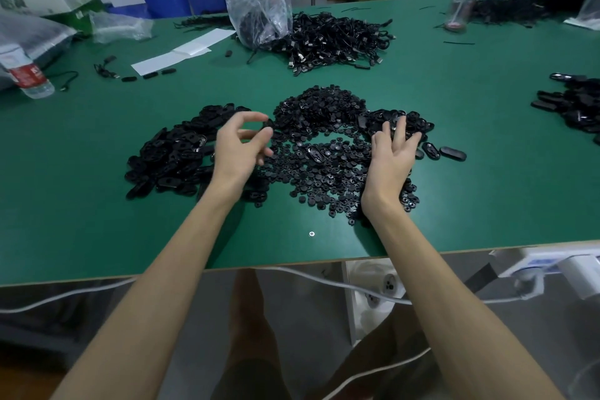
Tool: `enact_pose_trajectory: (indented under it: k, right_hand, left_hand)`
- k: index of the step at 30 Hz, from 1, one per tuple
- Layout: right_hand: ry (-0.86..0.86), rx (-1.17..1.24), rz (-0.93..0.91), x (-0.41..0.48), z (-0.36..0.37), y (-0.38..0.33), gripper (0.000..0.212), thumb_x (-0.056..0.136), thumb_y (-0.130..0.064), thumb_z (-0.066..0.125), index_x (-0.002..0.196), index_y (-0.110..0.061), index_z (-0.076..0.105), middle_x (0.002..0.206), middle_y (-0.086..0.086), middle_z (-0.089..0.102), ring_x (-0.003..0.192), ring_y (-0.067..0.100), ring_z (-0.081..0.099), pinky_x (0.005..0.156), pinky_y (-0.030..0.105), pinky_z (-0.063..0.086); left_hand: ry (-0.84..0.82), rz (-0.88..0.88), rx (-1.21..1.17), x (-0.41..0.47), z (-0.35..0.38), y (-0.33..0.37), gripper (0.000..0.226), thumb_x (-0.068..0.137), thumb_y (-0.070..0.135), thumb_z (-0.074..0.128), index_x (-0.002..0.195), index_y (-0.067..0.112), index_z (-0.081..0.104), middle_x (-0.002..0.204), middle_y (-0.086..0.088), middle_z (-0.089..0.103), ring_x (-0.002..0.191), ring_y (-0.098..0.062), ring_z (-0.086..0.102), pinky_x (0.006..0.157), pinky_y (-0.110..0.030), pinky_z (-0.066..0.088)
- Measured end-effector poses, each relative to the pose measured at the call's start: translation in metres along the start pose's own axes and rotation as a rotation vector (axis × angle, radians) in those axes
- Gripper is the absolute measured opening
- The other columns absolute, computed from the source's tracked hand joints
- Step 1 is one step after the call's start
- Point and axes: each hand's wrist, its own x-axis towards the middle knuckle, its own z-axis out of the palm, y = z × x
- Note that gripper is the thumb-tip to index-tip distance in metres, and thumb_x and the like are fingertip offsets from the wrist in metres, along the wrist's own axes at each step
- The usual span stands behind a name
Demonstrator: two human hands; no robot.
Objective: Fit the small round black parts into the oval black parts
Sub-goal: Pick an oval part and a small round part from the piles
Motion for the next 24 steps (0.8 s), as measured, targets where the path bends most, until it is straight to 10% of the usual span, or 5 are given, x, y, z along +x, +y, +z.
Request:
enact_pose_trajectory:
  k: [6, 13, 20, 24]
  right_hand:
    - [-0.14, -0.332, -0.099, -0.004, -0.004, 0.003, 0.055, 0.101, -0.006, 0.054, 0.154, -0.016, 0.043, 0.141, -0.007, 0.06, 0.114, -0.01, 0.059, 0.098, 0.012, 0.048]
    - [-0.383, -1.158, -0.251, -0.004, 0.011, 0.017, 0.034, 0.1, -0.007, 0.059, 0.134, -0.008, 0.065, 0.139, 0.007, 0.058, 0.135, 0.026, 0.034, 0.107, 0.028, 0.03]
    - [-0.362, -1.086, -0.268, -0.004, 0.011, 0.018, 0.016, 0.1, -0.012, 0.065, 0.109, -0.013, 0.078, 0.112, 0.005, 0.072, 0.121, 0.025, 0.048, 0.095, 0.03, 0.04]
    - [-0.318, -0.861, -0.261, -0.006, 0.009, 0.011, 0.01, 0.095, -0.009, 0.07, 0.099, -0.012, 0.08, 0.087, -0.006, 0.07, 0.082, -0.001, 0.063, 0.073, 0.002, 0.041]
  left_hand:
    - [-0.096, -0.209, -0.341, -0.016, 0.028, -0.002, 0.018, 0.1, 0.008, 0.067, 0.113, 0.016, 0.076, 0.074, 0.004, 0.07, 0.069, -0.01, 0.062, 0.059, -0.021, 0.05]
    - [-0.117, -0.248, -0.423, -0.019, 0.036, -0.004, 0.024, 0.095, 0.002, 0.072, 0.119, 0.0, 0.072, 0.092, -0.007, 0.075, 0.077, -0.012, 0.069, 0.071, -0.019, 0.055]
    - [-0.121, -0.216, -0.441, -0.024, 0.042, -0.006, 0.02, 0.1, 0.007, 0.067, 0.12, 0.007, 0.073, 0.083, -0.003, 0.07, 0.069, -0.013, 0.067, 0.061, -0.021, 0.053]
    - [-0.151, -0.217, -0.481, -0.028, 0.046, -0.007, 0.021, 0.101, 0.009, 0.066, 0.12, 0.011, 0.075, 0.083, -0.002, 0.069, 0.068, -0.014, 0.066, 0.056, -0.022, 0.051]
